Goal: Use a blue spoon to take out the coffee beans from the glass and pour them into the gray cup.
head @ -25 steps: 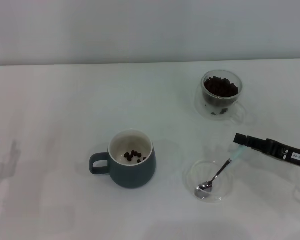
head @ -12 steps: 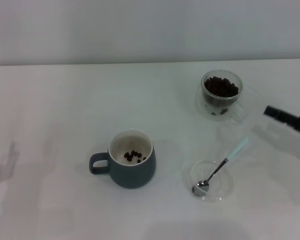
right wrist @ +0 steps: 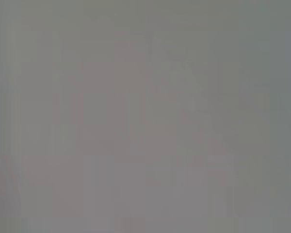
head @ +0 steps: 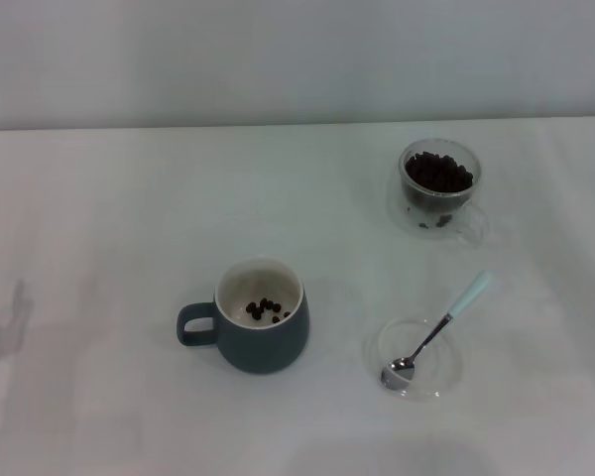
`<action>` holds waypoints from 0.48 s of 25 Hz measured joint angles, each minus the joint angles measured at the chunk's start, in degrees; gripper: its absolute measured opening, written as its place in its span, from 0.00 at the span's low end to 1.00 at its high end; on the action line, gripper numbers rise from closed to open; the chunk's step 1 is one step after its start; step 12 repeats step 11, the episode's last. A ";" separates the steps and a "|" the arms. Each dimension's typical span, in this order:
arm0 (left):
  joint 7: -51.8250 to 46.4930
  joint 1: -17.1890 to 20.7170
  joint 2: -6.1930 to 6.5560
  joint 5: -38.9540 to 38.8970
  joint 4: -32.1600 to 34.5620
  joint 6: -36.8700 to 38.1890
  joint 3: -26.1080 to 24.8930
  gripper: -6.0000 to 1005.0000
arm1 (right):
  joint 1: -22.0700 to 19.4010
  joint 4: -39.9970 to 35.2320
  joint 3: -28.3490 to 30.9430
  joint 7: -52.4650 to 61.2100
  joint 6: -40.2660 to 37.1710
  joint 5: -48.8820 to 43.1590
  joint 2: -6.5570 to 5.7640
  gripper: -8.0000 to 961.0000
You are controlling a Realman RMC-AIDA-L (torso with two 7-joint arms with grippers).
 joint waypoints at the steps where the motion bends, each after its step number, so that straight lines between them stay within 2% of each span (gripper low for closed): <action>1: 0.00 -0.03 0.00 -0.02 0.08 0.04 0.00 0.79 | 0.55 2.46 1.62 -4.35 -1.37 0.92 -0.05 0.86; 5: -0.04 0.21 0.00 -0.11 0.16 0.30 0.03 0.79 | 1.88 6.16 2.98 -16.64 -2.16 2.06 0.04 0.85; 12: -0.04 0.36 0.00 0.06 0.20 0.34 0.39 0.79 | 2.41 8.26 3.15 -22.11 -2.31 2.13 0.07 0.85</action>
